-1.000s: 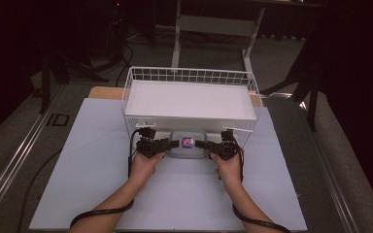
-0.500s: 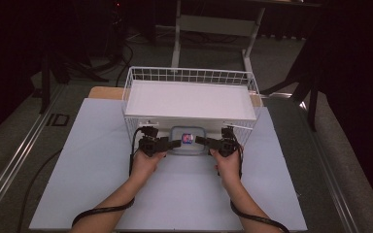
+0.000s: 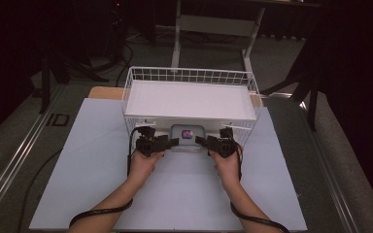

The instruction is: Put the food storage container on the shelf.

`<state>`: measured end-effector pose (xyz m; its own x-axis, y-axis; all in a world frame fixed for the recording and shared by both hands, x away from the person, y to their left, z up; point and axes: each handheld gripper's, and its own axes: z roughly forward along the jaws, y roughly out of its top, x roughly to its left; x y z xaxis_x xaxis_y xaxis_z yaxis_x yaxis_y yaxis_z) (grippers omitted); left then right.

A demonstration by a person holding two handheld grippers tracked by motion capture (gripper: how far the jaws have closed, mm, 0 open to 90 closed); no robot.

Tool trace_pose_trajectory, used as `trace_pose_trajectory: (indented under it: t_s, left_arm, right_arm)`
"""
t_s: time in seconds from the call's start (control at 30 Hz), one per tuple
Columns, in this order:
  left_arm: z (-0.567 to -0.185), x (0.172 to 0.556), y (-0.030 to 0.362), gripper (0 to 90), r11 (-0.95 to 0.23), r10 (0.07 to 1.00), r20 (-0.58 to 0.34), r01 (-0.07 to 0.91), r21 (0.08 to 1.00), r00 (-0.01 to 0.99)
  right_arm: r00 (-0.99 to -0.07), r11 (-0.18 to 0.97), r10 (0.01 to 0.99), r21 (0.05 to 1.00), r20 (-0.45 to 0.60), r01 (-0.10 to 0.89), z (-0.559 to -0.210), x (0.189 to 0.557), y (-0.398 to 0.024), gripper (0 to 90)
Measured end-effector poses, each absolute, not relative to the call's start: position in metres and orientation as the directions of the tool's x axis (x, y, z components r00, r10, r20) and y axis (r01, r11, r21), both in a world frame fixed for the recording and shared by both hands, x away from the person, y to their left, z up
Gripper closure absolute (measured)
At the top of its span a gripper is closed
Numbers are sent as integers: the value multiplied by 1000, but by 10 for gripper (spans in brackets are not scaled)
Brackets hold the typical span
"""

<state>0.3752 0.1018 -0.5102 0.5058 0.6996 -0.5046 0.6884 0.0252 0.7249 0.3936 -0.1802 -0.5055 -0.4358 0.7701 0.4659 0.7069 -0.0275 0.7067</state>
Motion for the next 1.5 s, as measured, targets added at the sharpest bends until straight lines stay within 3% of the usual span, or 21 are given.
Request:
trace_pose_trajectory:
  t_s: [0.33, 0.53, 0.57, 0.8, 0.87, 0.9, 1.17, 1.33, 1.5]
  left_arm:
    - [-492, 342, 110, 368, -58, 693, -442, 655, 753, 570]
    - [-487, 321, 113, 364, -137, 632, -433, 643, 754, 643]
    - [-486, 317, 114, 290, -150, 618, -425, 629, 762, 662]
    - [-481, 290, 119, 168, -170, 559, -424, 598, 783, 713]
    - [-480, 282, 120, 28, -176, 573, -390, 573, 800, 721]
    - [-480, 278, 121, 17, -184, 580, -376, 566, 804, 722]
    - [-483, 255, 137, 17, -173, 600, -328, 519, 837, 729]
    - [-489, 231, 147, 17, -212, 630, -247, 468, 858, 736]
    - [-496, 225, 160, 17, -175, 637, -278, 486, 856, 719]
  right_arm:
    - [-512, 49, 768, 763, 384, 645, -481, 361, -181, 341]
    - [-557, 88, 748, 777, 362, 624, -477, 343, -176, 354]
    - [-562, 92, 742, 774, 367, 627, -477, 339, -174, 354]
    - [-581, 111, 731, 778, 358, 619, -480, 329, -170, 384]
    - [-595, 131, 732, 789, 331, 601, -483, 325, -167, 384]
    - [-597, 128, 727, 787, 340, 603, -483, 325, -166, 384]
    - [-609, 166, 744, 807, 275, 567, -480, 318, -161, 384]
    - [-608, 164, 744, 805, 278, 569, -482, 320, -161, 384]
    - [-608, 178, 748, 802, 266, 570, -486, 321, -159, 400]
